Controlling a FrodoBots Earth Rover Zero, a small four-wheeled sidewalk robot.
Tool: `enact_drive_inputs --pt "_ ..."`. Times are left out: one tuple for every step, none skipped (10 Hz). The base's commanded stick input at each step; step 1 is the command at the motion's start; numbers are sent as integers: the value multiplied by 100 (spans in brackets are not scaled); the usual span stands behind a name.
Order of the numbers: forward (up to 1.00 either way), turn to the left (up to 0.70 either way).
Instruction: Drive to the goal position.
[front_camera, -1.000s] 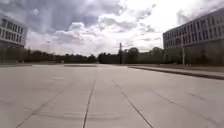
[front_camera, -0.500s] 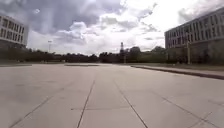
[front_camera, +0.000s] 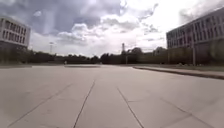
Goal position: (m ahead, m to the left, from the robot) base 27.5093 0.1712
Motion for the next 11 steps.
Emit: enact_drive_inputs --pt "100 0" --pt "100 0" --pt "100 0" --pt "100 0" --pt "100 0" --pt "100 -16" --pt "100 -40" --pt "100 -40" --pt "100 -40" --pt "100 -17" --pt "100 0"
